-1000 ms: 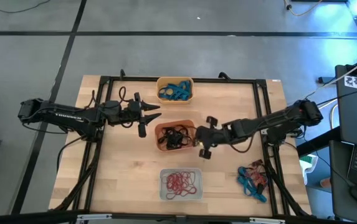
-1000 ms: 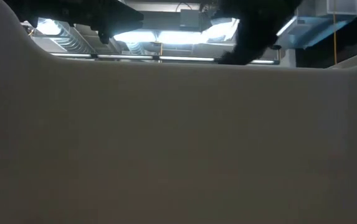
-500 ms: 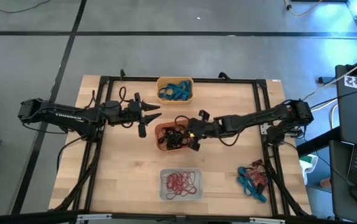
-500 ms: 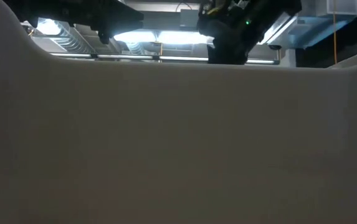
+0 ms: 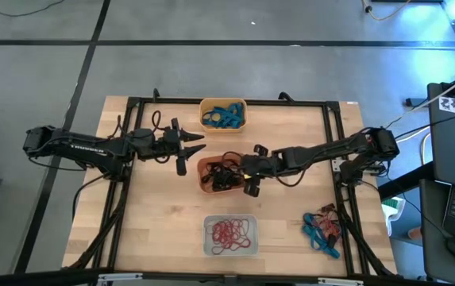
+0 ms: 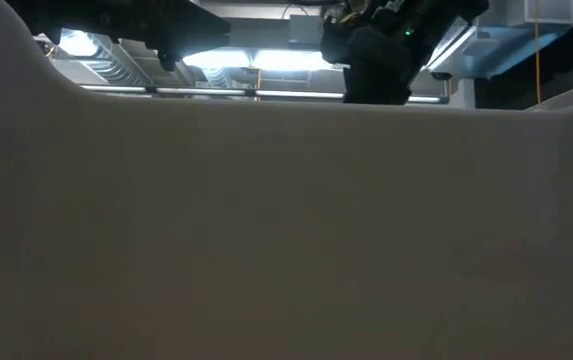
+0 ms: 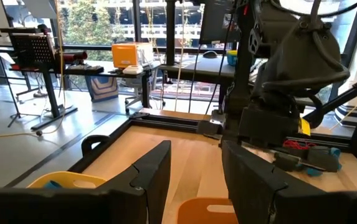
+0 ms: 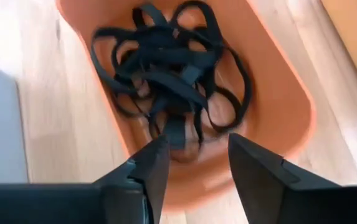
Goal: Sort rubber bands into baskets
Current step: Put the red rubber band in the white bin
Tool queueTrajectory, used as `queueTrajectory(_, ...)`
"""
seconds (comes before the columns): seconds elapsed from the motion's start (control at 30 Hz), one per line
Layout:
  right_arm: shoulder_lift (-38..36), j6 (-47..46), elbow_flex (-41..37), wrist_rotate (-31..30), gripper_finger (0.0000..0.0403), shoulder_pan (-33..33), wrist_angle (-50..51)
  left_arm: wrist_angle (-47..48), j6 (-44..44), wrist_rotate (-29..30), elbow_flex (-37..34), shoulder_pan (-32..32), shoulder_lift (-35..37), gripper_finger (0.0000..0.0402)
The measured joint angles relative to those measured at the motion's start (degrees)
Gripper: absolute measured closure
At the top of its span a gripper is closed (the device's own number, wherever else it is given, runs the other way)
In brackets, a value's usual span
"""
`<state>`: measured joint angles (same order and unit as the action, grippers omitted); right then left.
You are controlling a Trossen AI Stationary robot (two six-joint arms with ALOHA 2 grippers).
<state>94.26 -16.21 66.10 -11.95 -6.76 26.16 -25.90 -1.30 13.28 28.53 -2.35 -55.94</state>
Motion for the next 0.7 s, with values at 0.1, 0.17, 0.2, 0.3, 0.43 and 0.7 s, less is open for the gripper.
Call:
queueTrajectory(0.1,0.0,-0.13,3.28,0.88,0.0236,0.0,7.37,-0.01,-0.02,0.0,0.0,0.0,0.0,0.026)
queueTrajectory(0.17,0.0,-1.18,5.13,2.66,0.0238,0.0,12.01,-0.01,-0.02,0.0,0.0,0.0,0.0,0.026)
queueTrajectory(0.2,0.0,-1.72,6.05,3.43,0.024,0.0,14.64,-0.01,-0.02,0.0,0.0,0.0,0.0,0.026)
queueTrajectory(0.3,-0.04,-3.58,8.42,4.09,0.0245,-0.69,20.83,-0.01,-0.02,0.0,0.0,0.0,0.0,0.026)
queueTrajectory(0.43,-0.4,-5.39,9.23,3.61,0.0251,-3.25,27.67,-0.02,-0.08,0.0,0.0,0.0,0.0,0.026)
queueTrajectory(0.7,-3.24,-12.72,9.23,0.36,0.0263,-10.32,38.4,-0.03,-0.43,0.0,0.0,0.0,0.0,0.026)
